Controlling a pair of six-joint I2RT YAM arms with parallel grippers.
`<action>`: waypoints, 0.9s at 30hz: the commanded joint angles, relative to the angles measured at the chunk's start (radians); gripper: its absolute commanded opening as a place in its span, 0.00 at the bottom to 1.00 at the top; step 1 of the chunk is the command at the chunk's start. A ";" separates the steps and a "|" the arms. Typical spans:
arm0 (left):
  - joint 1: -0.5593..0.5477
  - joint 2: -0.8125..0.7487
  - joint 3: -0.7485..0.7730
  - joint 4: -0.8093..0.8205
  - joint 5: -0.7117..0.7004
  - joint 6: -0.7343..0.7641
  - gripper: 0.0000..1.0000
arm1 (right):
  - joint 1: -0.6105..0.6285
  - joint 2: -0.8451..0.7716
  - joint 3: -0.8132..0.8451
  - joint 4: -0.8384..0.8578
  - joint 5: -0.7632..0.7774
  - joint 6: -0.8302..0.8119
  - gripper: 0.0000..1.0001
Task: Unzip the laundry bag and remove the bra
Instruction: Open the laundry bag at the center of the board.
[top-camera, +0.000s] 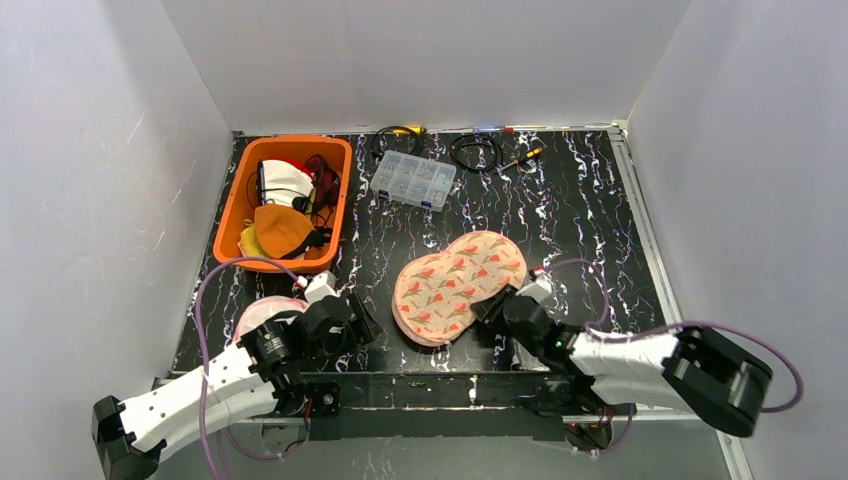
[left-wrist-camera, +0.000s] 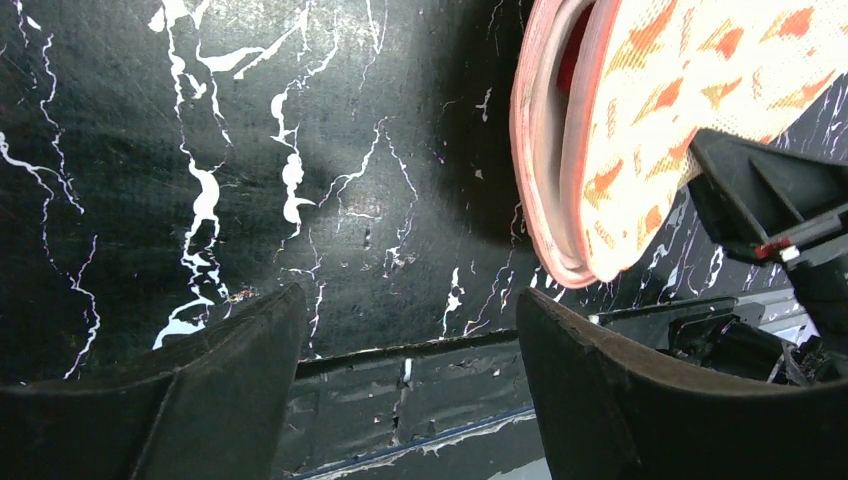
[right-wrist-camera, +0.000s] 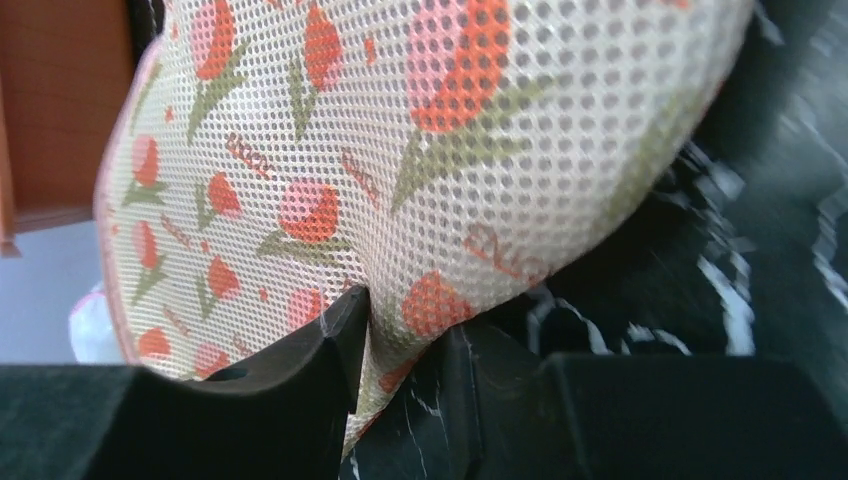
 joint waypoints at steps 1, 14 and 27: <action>0.002 -0.017 -0.016 -0.015 -0.037 -0.019 0.74 | -0.104 0.171 0.112 0.097 -0.279 -0.343 0.36; 0.002 -0.010 -0.011 0.020 -0.016 0.049 0.73 | -0.208 0.333 0.431 -0.461 -0.499 -0.893 0.39; 0.001 -0.012 0.012 -0.007 -0.058 0.084 0.74 | -0.203 -0.145 0.146 -0.238 -0.522 -0.453 0.91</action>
